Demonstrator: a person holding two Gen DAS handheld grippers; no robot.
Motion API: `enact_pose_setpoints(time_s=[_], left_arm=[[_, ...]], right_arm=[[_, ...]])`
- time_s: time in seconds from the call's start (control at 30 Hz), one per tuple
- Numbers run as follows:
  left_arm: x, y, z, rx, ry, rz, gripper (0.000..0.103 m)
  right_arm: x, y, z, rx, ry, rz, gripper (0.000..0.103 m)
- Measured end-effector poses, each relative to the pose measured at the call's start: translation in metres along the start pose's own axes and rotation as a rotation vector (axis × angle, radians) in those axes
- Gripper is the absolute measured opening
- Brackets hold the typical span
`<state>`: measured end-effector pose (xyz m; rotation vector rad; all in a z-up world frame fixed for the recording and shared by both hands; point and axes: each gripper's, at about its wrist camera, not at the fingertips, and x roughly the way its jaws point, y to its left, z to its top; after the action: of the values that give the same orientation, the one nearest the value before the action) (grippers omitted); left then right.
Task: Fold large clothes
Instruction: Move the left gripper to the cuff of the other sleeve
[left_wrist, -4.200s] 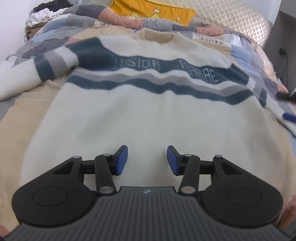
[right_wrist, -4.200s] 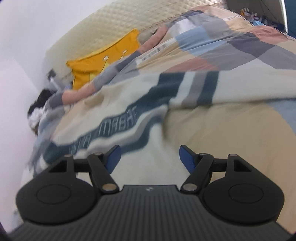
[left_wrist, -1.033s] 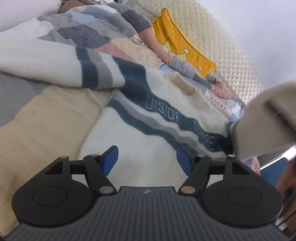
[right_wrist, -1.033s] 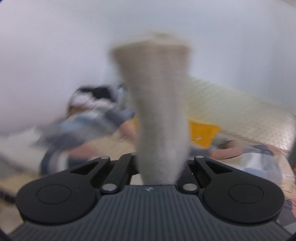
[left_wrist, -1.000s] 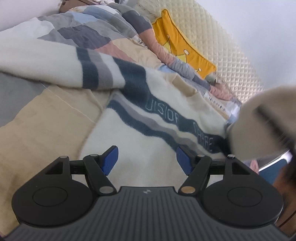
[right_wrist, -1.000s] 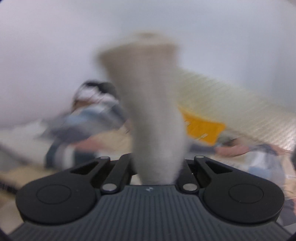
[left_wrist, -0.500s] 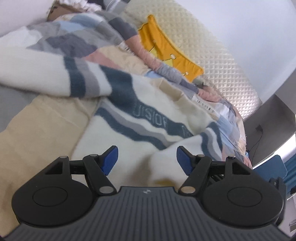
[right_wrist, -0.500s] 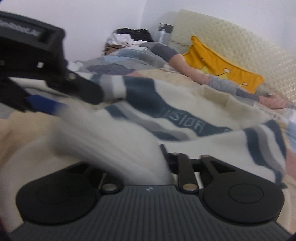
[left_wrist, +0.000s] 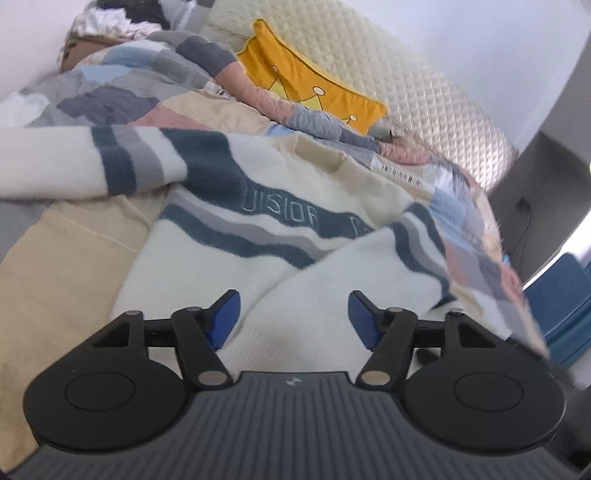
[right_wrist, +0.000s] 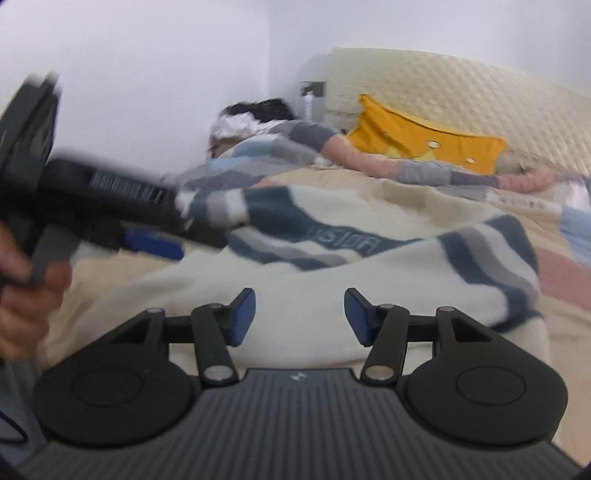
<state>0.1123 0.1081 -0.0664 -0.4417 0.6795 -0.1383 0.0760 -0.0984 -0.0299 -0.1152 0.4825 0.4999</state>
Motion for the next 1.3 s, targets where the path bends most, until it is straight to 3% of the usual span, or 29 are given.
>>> enact_pose_setpoints(time_s=[0.17, 0.37, 0.67, 0.83, 1.0, 1.13, 1.3], left_arm=[[0.016, -0.011, -0.009, 0.047, 0.042, 0.024, 0.054], [0.043, -0.018, -0.022, 0.110, 0.104, 0.109, 0.051], [0.062, -0.016, -0.033, 0.170, 0.141, 0.185, 0.051], [0.059, -0.008, -0.029, 0.104, 0.127, 0.166, 0.052], [0.046, -0.014, -0.035, 0.113, 0.110, 0.175, 0.056], [0.036, -0.017, -0.035, 0.132, 0.129, 0.191, 0.056], [0.008, -0.007, -0.016, 0.095, 0.086, 0.237, 0.059]], right_arm=[[0.007, -0.037, 0.002, 0.126, -0.042, -0.053, 0.056], [0.034, -0.057, -0.006, 0.178, -0.062, -0.125, 0.056], [0.072, -0.071, -0.025, 0.268, 0.065, -0.096, 0.054], [0.082, -0.080, -0.038, 0.348, 0.130, -0.099, 0.054], [0.084, -0.082, -0.039, 0.359, 0.144, -0.090, 0.054], [0.075, -0.083, -0.036, 0.367, 0.106, -0.093, 0.055], [0.061, -0.081, -0.029, 0.372, 0.058, -0.103, 0.055]])
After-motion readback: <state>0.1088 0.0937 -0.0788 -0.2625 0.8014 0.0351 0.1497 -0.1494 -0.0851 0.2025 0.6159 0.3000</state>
